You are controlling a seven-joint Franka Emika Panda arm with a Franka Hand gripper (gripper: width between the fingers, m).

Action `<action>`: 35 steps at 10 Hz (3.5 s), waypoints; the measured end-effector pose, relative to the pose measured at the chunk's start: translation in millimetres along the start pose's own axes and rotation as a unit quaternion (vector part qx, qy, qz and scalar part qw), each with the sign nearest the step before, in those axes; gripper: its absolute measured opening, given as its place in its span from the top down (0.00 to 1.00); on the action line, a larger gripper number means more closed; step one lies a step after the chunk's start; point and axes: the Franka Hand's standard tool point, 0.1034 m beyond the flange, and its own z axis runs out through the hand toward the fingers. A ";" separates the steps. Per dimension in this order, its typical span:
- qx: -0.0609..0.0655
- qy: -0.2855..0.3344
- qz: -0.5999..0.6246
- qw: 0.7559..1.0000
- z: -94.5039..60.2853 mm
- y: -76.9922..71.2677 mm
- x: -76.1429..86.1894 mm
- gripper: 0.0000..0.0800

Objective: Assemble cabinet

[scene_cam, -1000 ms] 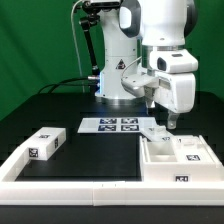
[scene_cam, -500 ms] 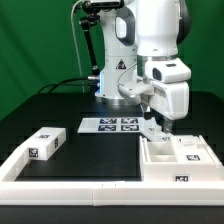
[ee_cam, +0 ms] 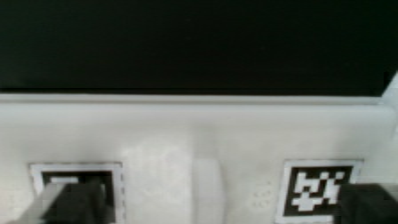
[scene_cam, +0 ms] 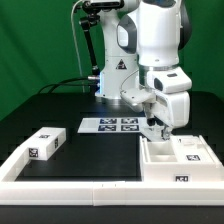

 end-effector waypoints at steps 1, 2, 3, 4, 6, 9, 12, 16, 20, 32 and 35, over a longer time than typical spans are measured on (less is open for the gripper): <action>0.000 0.000 0.000 1.000 0.3 -0.2 0.2 0.32; 0.000 0.000 0.000 1.000 0.2 -0.2 0.1 0.55; 0.000 0.000 0.000 1.000 0.2 -0.2 0.0 0.72; 0.000 0.000 0.001 1.000 0.3 -0.3 -0.5 0.72; -0.003 -0.001 0.001 1.000 -0.9 1.0 -1.5 0.92; -0.003 -0.001 0.001 1.000 -0.9 1.0 -1.5 0.92; 0.005 -0.010 0.080 0.997 -10.9 -2.3 -4.0 0.92; 0.006 -0.029 0.223 0.974 -31.6 -3.1 -10.5 0.92; -0.031 -0.017 0.222 0.974 -32.1 3.8 -4.8 0.91; -0.089 -0.020 0.215 0.972 -47.8 37.4 -30.9 0.91; -0.089 -0.020 0.215 0.972 -47.3 37.0 -30.7 0.91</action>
Offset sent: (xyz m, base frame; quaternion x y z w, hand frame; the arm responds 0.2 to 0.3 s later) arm -0.0001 0.0003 -0.0012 -0.0016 -0.0002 -0.0024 1.0000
